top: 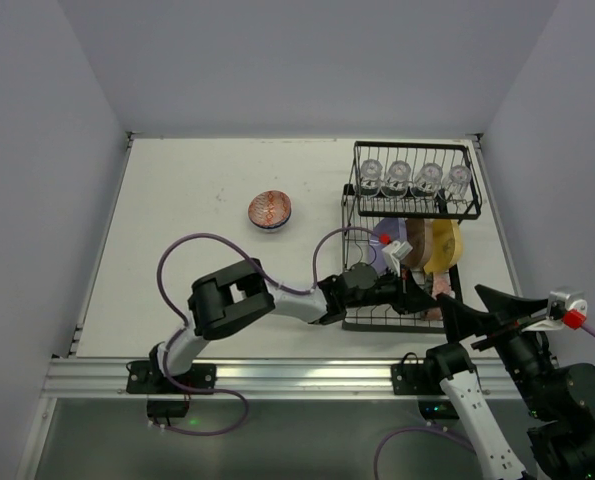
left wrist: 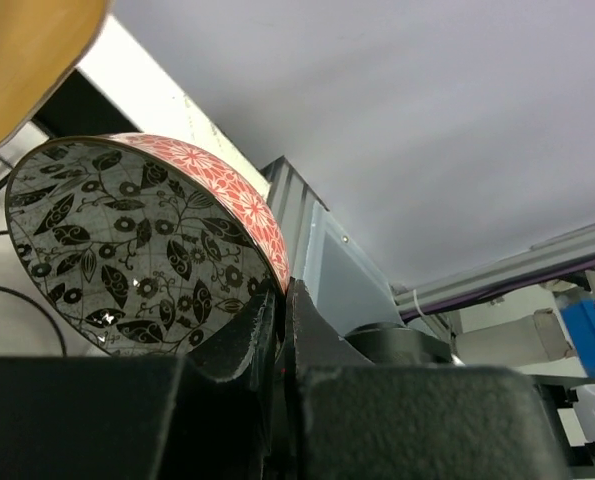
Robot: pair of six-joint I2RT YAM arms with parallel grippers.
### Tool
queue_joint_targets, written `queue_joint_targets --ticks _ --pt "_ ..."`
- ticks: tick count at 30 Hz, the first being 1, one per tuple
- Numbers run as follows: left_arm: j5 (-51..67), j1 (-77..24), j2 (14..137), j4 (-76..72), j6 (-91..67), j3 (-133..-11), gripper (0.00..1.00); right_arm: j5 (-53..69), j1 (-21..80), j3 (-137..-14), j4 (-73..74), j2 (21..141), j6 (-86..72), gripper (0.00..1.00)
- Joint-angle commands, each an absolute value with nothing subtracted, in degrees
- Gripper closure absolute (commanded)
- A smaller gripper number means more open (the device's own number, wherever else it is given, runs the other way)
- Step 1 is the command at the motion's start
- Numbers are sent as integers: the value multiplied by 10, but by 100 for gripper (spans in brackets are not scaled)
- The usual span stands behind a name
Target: Unload the mixed dishes from the dish rack
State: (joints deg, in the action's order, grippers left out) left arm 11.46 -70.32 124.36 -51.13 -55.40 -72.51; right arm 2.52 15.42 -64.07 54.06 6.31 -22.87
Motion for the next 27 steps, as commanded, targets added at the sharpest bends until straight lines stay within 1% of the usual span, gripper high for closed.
queue_joint_targets --ticks 1,10,13,14,16,17,19,20,23,25,26,27 --pt "100 -717 1151 -576 -503 -720 100 27 155 -651 533 73 -221 1" --pt "97 -735 1088 -556 -457 -691 100 25 155 -648 525 72 -225 1" --pt "56 -750 1048 -480 -411 -687 100 1 156 -654 527 70 -230 1" --pt "28 -755 1023 -429 -386 -685 100 -25 155 -657 527 65 -234 1" --pt "-2 -762 994 -375 -362 -679 100 -44 155 -657 522 60 -239 1" --pt "-47 -764 964 -321 -345 -677 100 -53 155 -658 520 55 -241 1" --pt "-105 -766 935 -256 -337 -673 100 -57 156 -659 516 54 -242 1" --pt "-126 -766 912 -188 -335 -676 100 -56 155 -659 515 54 -242 1" --pt "-197 -766 867 -70 -329 -682 100 -48 156 -662 512 62 -242 1" --pt "-234 -766 845 -19 -328 -681 100 -37 155 -662 505 66 -243 1" --pt "-280 -766 830 44 -328 -686 100 -34 155 -659 503 67 -243 1" --pt "-300 -759 827 74 -330 -690 100 -33 155 -657 500 67 -246 1"
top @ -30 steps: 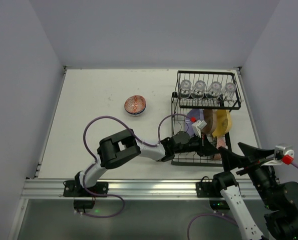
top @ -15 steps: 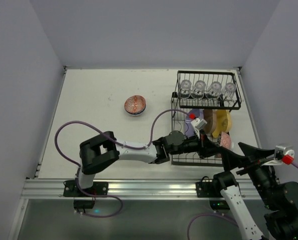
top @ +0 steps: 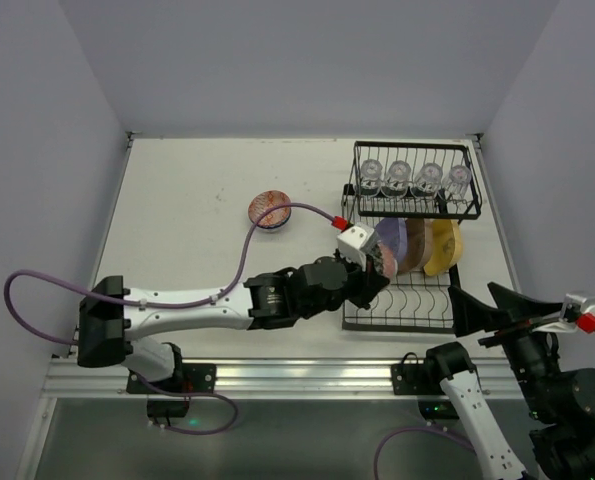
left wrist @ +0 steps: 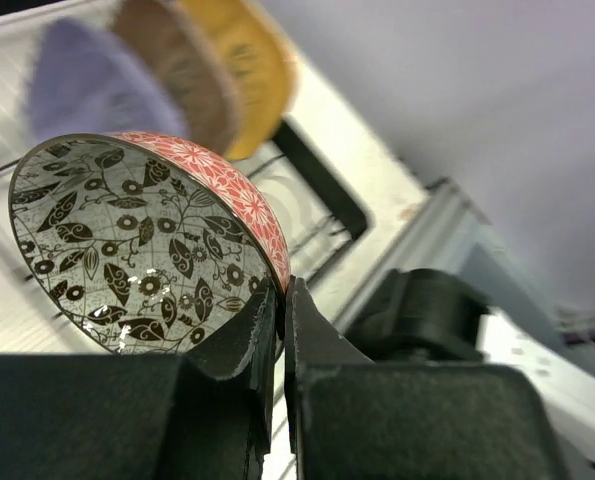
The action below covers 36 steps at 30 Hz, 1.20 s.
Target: Unload the mixed dishes from the dish rack
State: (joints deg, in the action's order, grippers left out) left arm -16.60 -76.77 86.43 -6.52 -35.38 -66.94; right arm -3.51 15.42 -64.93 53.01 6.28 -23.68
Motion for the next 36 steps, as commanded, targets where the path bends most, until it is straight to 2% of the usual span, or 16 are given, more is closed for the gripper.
queue_joint_targets --ticks 1,2,6,9,18,23,26,36 --pt "-321 -748 825 102 -333 -697 100 -26 155 -655 494 69 -248 1" --pt "-322 -736 825 156 -344 -710 100 -21 155 -654 491 69 -250 1" --pt "-314 -631 818 226 -345 -722 100 -4 155 -652 481 73 -262 1" --pt "-342 -571 841 295 -332 -775 100 -3 156 -651 483 71 -262 1" --pt "-325 -436 1054 466 -237 -1002 100 18 156 -642 492 60 -256 1" --pt "-298 -409 1149 527 -196 -1120 100 20 155 -641 498 55 -250 1" --pt "-284 -399 1175 536 -179 -1147 100 20 156 -637 501 51 -249 1" --pt "-243 -396 1211 555 -163 -1157 100 25 155 -628 501 43 -249 1"
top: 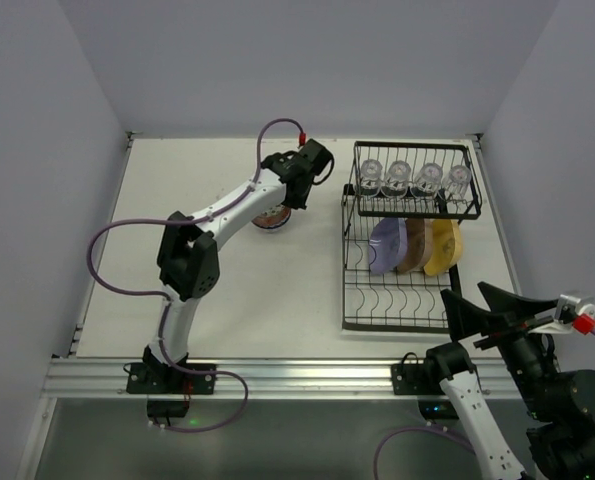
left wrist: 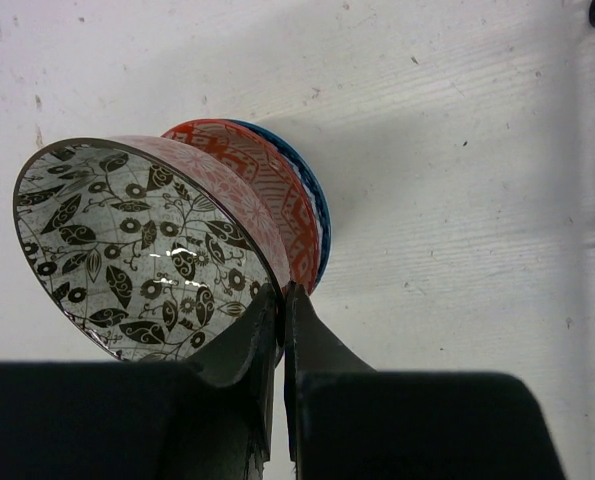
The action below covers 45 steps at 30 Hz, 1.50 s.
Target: Unload the mixed dishes from the dish rack
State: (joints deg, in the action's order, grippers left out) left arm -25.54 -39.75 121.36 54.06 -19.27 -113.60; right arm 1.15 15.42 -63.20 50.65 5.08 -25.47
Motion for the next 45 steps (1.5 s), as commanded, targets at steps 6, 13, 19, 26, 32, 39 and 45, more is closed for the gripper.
queue_joint_targets --ticks 6,13,19,26,32,39,45 --pt "-244 -398 1213 554 -165 -1129 100 27 155 -624 502 42 -250 1" --pt "-243 -403 1228 547 -160 -1123 100 29 155 -614 500 42 -252 1" --pt "-237 -410 1238 537 -154 -1125 100 29 155 -610 498 41 -253 1" --pt "-246 -416 1256 542 -152 -1138 100 32 155 -605 497 42 -253 1" --pt "-269 -416 1257 555 -151 -1159 100 32 156 -604 498 42 -253 1" --pt "-265 -415 1273 577 -138 -1188 100 36 155 -602 497 42 -255 1" --pt "-258 -415 1280 596 -124 -1169 100 36 155 -604 497 42 -255 1"
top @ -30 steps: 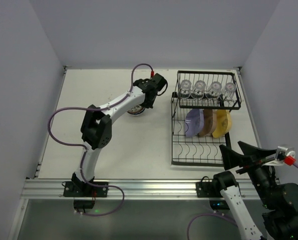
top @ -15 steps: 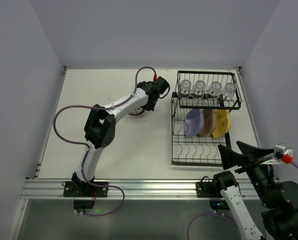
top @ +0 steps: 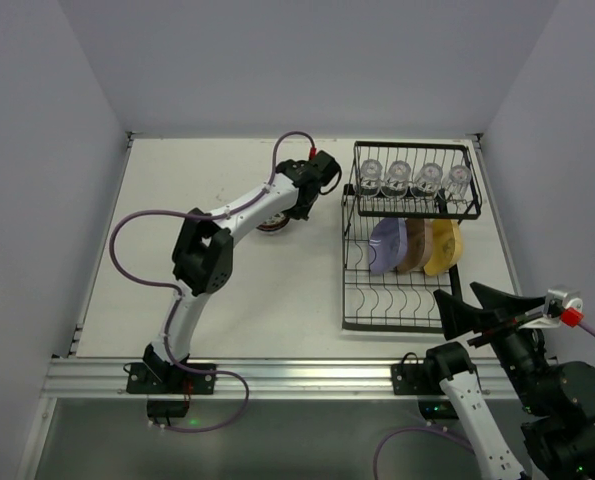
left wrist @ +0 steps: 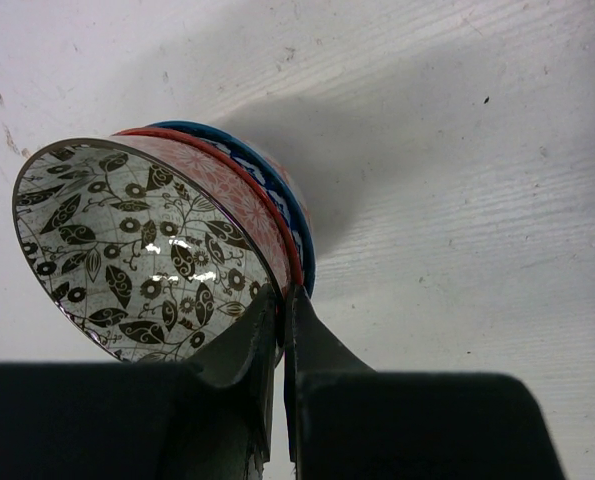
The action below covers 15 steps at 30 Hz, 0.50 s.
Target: Unload the mixed dishes from the dish rack
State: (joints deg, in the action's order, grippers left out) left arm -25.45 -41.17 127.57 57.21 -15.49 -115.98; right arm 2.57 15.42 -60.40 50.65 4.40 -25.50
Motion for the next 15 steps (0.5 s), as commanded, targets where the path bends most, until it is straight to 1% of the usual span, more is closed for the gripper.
queue_joint_targets --ticks 1,6,11,12,14,15 --pt "-259 -416 1281 600 -123 -1168 100 37 155 -604 497 43 -255 1" --pt "-270 -415 1272 608 -118 -1152 100 41 155 -601 492 44 -254 1" --pt "-270 -415 1274 611 -118 -1162 100 45 156 -599 490 45 -257 1" --pt "-273 -415 1274 611 -119 -1164 92 46 156 -599 490 44 -256 1" --pt "-281 -415 1272 611 -121 -1174 86 45 156 -599 490 44 -257 1" --pt "-289 -415 1269 606 -125 -1176 82 45 155 -599 490 44 -257 1"
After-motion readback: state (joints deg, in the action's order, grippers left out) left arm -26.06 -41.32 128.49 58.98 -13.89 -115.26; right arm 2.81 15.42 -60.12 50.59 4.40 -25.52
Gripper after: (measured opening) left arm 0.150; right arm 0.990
